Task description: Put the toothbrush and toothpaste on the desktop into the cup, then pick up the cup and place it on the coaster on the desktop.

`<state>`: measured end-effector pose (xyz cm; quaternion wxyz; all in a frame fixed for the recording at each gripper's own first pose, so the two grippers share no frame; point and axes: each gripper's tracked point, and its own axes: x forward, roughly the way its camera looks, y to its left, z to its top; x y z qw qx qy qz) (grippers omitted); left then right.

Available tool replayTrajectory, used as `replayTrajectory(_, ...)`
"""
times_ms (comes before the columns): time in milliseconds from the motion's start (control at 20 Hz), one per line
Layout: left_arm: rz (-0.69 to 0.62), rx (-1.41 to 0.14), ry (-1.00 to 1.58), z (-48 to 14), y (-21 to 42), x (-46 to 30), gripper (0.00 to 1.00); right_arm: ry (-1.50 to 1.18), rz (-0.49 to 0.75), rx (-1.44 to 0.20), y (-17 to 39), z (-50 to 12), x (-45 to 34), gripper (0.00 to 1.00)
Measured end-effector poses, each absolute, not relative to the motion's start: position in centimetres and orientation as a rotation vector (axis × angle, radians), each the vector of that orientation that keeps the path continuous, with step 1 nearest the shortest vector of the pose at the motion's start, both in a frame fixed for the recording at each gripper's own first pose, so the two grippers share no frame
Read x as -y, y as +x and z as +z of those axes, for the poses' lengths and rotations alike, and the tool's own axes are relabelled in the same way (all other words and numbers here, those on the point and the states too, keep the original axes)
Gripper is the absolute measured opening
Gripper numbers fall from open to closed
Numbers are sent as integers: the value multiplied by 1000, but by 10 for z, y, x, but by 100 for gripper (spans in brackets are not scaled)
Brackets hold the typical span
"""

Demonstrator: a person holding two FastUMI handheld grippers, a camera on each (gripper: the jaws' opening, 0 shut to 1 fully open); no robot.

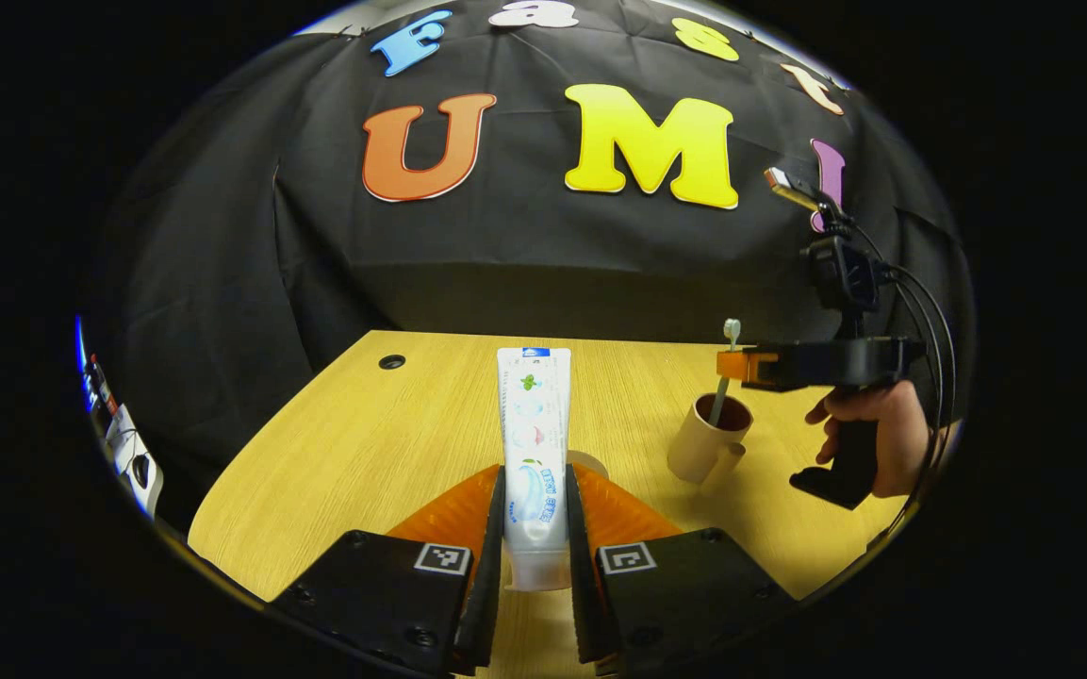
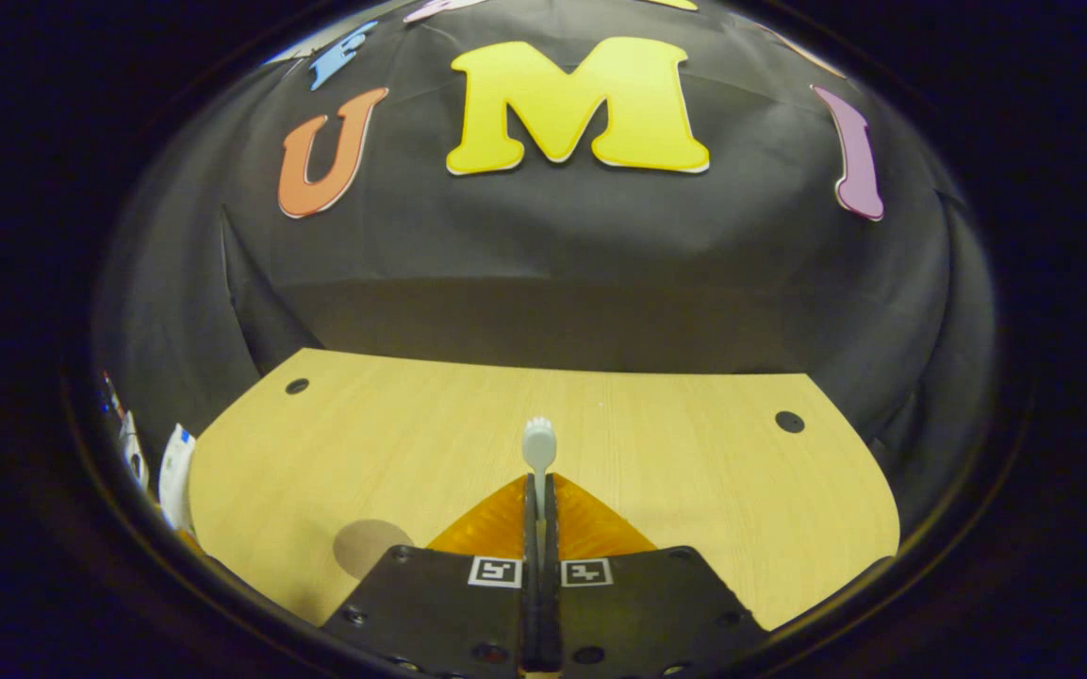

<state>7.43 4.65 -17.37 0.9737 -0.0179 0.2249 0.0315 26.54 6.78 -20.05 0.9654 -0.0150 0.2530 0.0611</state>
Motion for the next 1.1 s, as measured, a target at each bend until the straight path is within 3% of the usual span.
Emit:
replayTrajectory(300,61,-422,-38,-166,86,-44,35,-14,106,-503,262,-199,-65,9)
replayTrajectory(400,58,-398,-35,-157,95,-40,35,-23,106,-478,258,-188,-62,20)
replayTrajectory(950,-52,-208,-81,-138,190,64,35,21,58,-391,200,-132,27,22)
replayTrajectory(1100,-74,-179,-99,-143,212,99,35,36,35,-392,192,-130,61,43)
